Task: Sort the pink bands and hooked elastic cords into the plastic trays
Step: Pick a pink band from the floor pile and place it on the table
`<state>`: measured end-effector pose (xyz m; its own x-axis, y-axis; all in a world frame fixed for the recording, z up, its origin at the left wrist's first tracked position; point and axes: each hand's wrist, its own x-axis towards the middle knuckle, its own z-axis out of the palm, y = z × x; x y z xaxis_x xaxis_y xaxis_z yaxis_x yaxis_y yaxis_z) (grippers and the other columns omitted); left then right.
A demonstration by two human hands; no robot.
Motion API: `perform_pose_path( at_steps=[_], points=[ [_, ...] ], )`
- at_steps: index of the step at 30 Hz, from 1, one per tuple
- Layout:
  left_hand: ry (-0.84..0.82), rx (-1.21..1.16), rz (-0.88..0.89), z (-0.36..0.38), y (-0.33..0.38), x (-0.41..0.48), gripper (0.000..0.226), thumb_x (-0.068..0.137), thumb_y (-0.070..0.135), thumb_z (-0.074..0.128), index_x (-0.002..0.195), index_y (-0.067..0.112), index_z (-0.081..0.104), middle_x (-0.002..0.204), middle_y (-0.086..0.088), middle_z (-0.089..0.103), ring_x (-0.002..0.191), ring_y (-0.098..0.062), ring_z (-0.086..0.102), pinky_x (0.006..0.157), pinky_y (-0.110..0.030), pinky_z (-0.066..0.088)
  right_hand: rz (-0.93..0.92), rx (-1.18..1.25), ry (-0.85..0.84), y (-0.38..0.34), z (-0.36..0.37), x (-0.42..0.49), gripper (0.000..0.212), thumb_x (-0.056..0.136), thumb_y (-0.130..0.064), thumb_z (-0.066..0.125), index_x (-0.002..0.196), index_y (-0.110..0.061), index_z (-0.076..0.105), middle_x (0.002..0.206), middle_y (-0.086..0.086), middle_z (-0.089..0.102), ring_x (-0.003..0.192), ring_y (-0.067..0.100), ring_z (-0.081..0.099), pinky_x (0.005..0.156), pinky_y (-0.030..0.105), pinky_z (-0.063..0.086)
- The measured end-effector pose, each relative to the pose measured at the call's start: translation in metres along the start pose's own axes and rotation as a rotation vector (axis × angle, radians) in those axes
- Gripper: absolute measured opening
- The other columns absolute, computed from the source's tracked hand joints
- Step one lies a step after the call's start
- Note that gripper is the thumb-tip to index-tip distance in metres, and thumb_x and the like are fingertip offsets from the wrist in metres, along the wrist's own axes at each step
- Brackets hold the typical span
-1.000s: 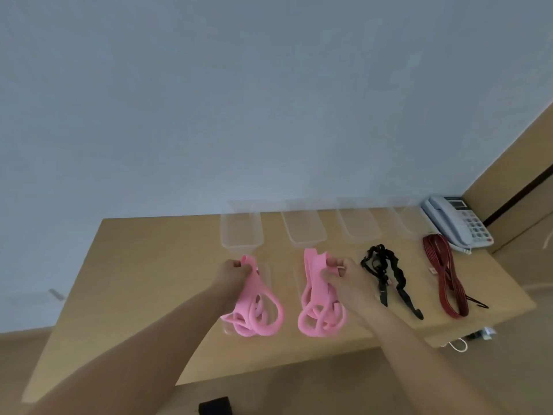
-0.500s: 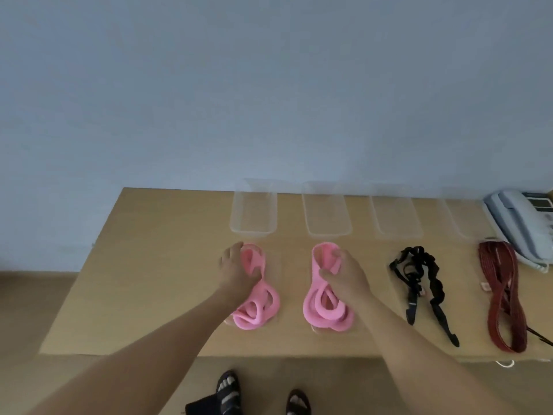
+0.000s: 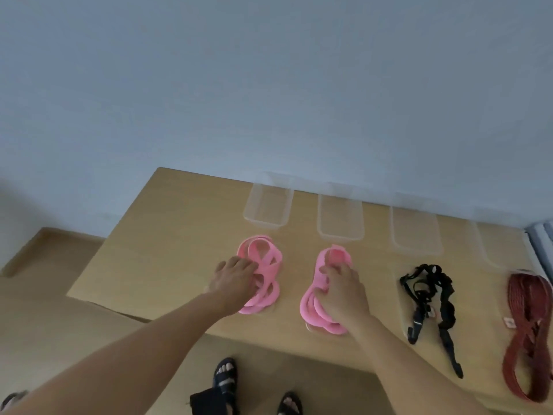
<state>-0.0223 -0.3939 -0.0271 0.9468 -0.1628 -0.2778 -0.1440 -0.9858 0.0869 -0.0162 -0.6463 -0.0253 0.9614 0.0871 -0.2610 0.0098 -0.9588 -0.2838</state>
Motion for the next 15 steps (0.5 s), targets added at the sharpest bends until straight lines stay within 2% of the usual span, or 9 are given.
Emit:
perform_pose_path(
  at_steps=[2, 4, 5, 8, 12, 15],
  points=[
    [-0.095, 0.022, -0.024, 0.002, 0.004, 0.001, 0.052, 0.101, 0.037, 0.036, 0.150, 0.023, 0.027, 0.154, 0.001, 0.031, 0.139, -0.020, 0.028, 0.109, -0.038, 0.028, -0.030, -0.082, -0.016, 0.003, 0.003, 0.002, 0.040, 0.094, -0.040, 0.049, 0.131, -0.024, 0.051, 0.139, 0.003, 0.043, 0.127, 0.026, 0.041, 0.095, 0.037, 0.044],
    [-0.149, -0.037, -0.054, -0.002, 0.010, 0.003, 0.056, 0.100, 0.034, 0.035, 0.153, 0.022, 0.020, 0.156, -0.002, 0.024, 0.142, -0.022, 0.023, 0.110, -0.042, 0.030, -0.027, -0.084, -0.002, 0.004, 0.003, 0.003, 0.039, 0.094, -0.041, 0.049, 0.127, -0.021, 0.052, 0.138, 0.004, 0.043, 0.127, 0.027, 0.040, 0.094, 0.037, 0.045],
    [-0.139, -0.082, -0.073, -0.005, 0.012, 0.004, 0.057, 0.100, 0.034, 0.035, 0.153, 0.021, 0.019, 0.156, -0.003, 0.025, 0.142, -0.022, 0.023, 0.110, -0.042, 0.030, -0.012, -0.069, 0.012, 0.004, 0.002, 0.003, 0.040, 0.094, -0.040, 0.050, 0.128, -0.020, 0.052, 0.142, 0.005, 0.040, 0.128, 0.028, 0.039, 0.095, 0.037, 0.045],
    [0.023, -0.089, -0.111, -0.011, 0.014, -0.002, 0.062, 0.098, 0.035, 0.041, 0.154, 0.023, 0.018, 0.155, 0.001, 0.030, 0.141, -0.020, 0.027, 0.109, -0.037, 0.030, -0.017, -0.101, 0.042, 0.004, 0.005, -0.001, 0.040, 0.096, -0.039, 0.047, 0.131, -0.020, 0.049, 0.144, 0.005, 0.037, 0.128, 0.028, 0.040, 0.095, 0.037, 0.044],
    [-0.158, -0.158, -0.081, -0.017, 0.006, -0.023, 0.070, 0.095, 0.036, 0.049, 0.155, 0.026, 0.015, 0.158, 0.000, 0.026, 0.143, -0.021, 0.025, 0.113, -0.040, 0.029, -0.026, -0.235, -0.004, -0.010, 0.000, -0.001, 0.038, 0.096, -0.040, 0.044, 0.127, -0.020, 0.051, 0.137, 0.006, 0.043, 0.126, 0.027, 0.041, 0.094, 0.038, 0.042],
    [-0.077, -0.200, -0.131, -0.033, -0.007, -0.039, 0.077, 0.095, 0.037, 0.053, 0.156, 0.028, 0.007, 0.161, 0.001, 0.016, 0.146, -0.022, 0.019, 0.115, -0.041, 0.027, 0.026, -0.256, 0.065, -0.035, -0.016, 0.003, 0.040, 0.091, -0.043, 0.051, 0.124, -0.020, 0.055, 0.139, 0.007, 0.039, 0.127, 0.028, 0.038, 0.098, 0.042, 0.038]
  ],
)
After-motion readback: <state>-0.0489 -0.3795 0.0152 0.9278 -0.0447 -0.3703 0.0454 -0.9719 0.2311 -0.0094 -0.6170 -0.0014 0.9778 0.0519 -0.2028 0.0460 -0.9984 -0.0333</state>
